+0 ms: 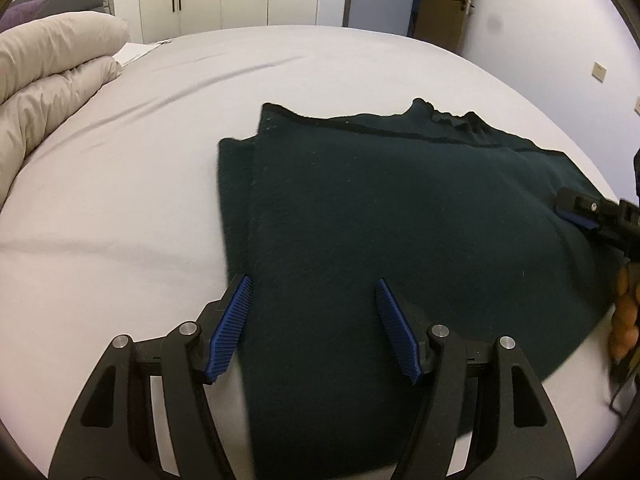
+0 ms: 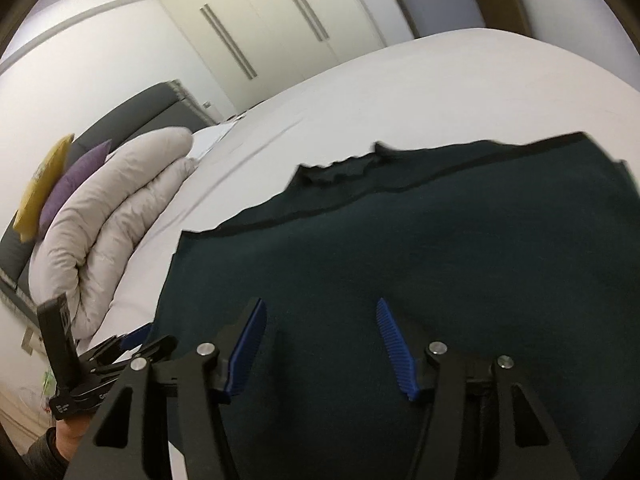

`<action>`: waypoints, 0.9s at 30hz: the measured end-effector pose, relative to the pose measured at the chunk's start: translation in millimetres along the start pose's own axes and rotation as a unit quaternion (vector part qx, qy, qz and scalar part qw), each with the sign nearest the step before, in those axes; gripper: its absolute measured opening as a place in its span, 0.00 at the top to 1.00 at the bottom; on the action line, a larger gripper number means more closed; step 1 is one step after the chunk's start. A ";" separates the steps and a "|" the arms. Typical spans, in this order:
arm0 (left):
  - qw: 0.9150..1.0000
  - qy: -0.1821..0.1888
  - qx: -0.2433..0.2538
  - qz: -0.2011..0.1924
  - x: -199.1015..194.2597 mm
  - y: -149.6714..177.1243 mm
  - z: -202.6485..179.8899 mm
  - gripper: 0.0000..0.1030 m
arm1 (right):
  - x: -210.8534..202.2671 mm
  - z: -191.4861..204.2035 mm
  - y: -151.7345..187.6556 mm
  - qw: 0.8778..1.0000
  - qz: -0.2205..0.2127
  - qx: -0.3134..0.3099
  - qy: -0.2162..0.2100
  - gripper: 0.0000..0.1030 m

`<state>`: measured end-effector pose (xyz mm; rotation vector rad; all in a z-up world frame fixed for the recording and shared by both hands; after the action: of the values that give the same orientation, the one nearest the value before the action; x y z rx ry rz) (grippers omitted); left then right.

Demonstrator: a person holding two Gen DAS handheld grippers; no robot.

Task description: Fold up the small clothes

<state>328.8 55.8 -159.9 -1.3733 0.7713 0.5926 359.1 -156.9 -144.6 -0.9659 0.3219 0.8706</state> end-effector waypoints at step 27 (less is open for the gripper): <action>0.916 0.272 -0.293 0.039 -1.9 7.3 83.1 0.20 | -17.0 43.9 27.3 0.996 0.017 0.049 -0.072 0.40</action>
<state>333.3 139.1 -160.9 -2.1209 1.1529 0.5259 321.8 -121.8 -125.9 -0.8051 0.2558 0.9419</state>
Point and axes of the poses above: each gripper's, at about its wrist camera, not at the fingertips, and x roughly the way its jaws point, z to its left, y to its underside, the point moved 9 cm from there along x, roughly the way its jaws point, and after that the axes turned 7 degrees about x, right-handed, at the moved point
